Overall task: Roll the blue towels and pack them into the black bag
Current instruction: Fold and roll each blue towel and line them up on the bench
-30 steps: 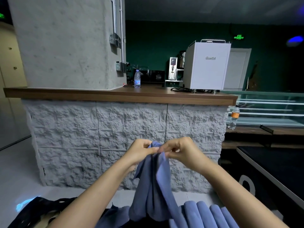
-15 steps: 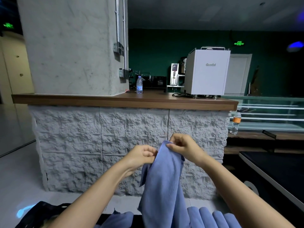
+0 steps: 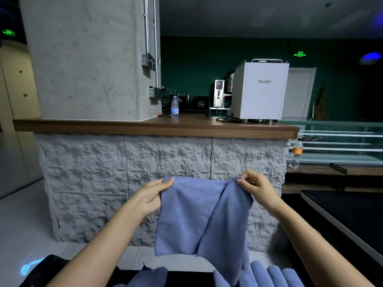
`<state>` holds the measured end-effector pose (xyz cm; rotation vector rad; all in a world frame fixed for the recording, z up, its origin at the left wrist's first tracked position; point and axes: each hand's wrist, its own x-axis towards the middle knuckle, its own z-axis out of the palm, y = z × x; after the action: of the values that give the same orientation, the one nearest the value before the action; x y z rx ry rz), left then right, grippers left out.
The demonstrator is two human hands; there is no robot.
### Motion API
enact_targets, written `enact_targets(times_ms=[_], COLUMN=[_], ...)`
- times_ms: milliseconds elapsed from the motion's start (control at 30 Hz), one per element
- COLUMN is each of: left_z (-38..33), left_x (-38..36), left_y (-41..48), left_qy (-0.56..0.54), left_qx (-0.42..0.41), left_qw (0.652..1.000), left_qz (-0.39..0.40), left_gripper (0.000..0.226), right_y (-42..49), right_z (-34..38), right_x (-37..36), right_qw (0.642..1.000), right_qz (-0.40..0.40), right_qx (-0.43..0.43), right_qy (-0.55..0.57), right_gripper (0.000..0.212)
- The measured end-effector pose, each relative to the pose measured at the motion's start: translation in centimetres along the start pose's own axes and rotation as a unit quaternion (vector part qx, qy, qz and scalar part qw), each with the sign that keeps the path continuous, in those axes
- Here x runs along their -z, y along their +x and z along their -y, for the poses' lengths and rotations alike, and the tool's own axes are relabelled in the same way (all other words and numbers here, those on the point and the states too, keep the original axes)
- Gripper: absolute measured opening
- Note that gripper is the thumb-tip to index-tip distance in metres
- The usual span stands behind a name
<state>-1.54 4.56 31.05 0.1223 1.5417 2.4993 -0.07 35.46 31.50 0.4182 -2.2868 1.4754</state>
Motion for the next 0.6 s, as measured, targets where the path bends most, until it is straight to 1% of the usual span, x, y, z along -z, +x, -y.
enact_targets(times_ms=[67, 100, 133, 200, 267, 333, 433, 600], left_z=[-0.1, -0.1, 0.0, 0.4, 0.9, 1.2, 1.1, 0.5], left_x=[-1.7, -2.6, -3.4, -4.6, -5.5, -6.1, -6.3, -5.9], left_y=[0.2, 0.3, 0.4, 0.7, 0.4, -0.2, -1.1, -2.3], left_qy=[-0.022, -0.023, -0.016, 0.013, 0.053, 0.108, 0.186, 0.262], left_qx=[-0.016, -0.021, -0.024, -0.03, -0.027, -0.034, -0.047, -0.055], left_qw=[1.0, 0.999, 0.999, 0.999, 0.998, 0.993, 0.981, 0.962], left_qz=[-0.016, -0.025, -0.028, -0.02, 0.01, 0.034, 0.038, 0.061], left_gripper=[0.015, 0.008, 0.007, 0.014, 0.021, 0.019, 0.02, 0.02], right_y=[-0.6, -0.9, -1.2, -1.6, -1.8, -1.6, -1.3, -1.0], right_z=[1.6, 2.7, 3.8, 5.9, 7.3, 7.7, 7.4, 6.7], right_x=[-0.3, -0.6, -1.1, -2.4, -3.9, -5.1, -6.0, -6.8], right_qw=[0.998, 0.995, 0.991, 0.984, 0.98, 0.983, 0.992, 0.997], right_qz=[0.029, 0.058, 0.089, 0.142, 0.163, 0.147, 0.11, 0.07], right_qx=[0.016, 0.024, 0.03, 0.035, 0.03, 0.023, 0.017, 0.008], right_qy=[0.057, 0.081, 0.09, 0.098, 0.111, 0.107, 0.066, 0.038], right_gripper=[0.012, 0.007, 0.005, 0.005, 0.003, 0.004, 0.012, 0.016])
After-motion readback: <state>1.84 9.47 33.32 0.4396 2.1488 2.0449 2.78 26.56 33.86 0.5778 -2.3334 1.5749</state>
